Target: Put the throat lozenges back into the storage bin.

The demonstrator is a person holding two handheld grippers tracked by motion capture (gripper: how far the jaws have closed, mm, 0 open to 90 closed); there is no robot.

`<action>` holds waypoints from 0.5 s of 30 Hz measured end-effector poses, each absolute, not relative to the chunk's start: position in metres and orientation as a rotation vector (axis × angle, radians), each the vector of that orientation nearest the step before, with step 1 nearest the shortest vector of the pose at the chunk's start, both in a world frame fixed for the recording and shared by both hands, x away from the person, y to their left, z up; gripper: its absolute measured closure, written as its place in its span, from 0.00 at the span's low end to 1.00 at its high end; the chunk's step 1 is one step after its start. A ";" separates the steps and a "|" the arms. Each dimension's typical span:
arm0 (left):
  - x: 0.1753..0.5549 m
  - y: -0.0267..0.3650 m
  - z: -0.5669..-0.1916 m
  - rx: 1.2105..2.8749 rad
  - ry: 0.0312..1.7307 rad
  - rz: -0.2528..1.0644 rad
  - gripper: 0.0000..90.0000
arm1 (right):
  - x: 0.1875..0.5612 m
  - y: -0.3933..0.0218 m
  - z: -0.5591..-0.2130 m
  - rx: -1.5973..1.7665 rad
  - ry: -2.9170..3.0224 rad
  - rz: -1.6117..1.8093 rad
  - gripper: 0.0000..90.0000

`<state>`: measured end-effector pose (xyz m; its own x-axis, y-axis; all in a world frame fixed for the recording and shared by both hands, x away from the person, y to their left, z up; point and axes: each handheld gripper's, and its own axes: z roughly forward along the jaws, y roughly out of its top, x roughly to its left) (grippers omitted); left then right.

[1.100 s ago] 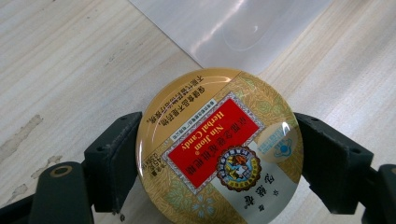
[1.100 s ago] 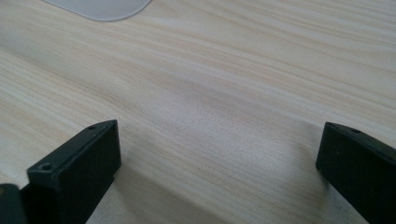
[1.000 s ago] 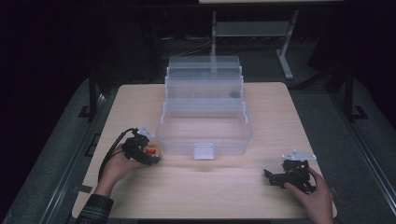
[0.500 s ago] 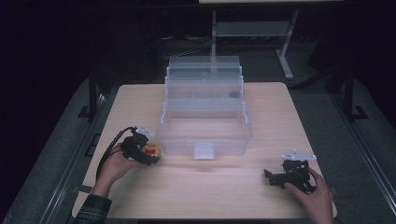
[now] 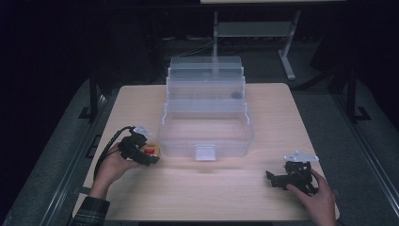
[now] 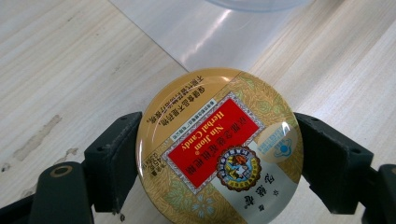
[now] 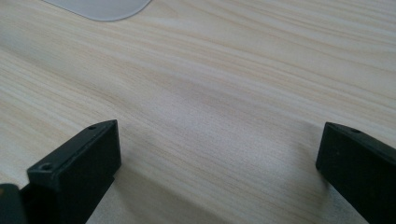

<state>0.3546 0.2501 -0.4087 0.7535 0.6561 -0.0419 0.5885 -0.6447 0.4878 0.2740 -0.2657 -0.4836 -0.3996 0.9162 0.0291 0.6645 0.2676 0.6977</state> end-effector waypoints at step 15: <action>0.350 0.255 -0.391 2.441 0.919 0.203 0.22 | 0.274 -0.266 -0.484 1.435 2.163 0.904 0.00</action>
<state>0.3504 0.2546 -0.3912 0.7584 0.6505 -0.0410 0.5725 -0.6348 0.5190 0.2740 -0.2657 -0.4836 -0.3993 0.9163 0.0289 0.6645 0.2676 0.6977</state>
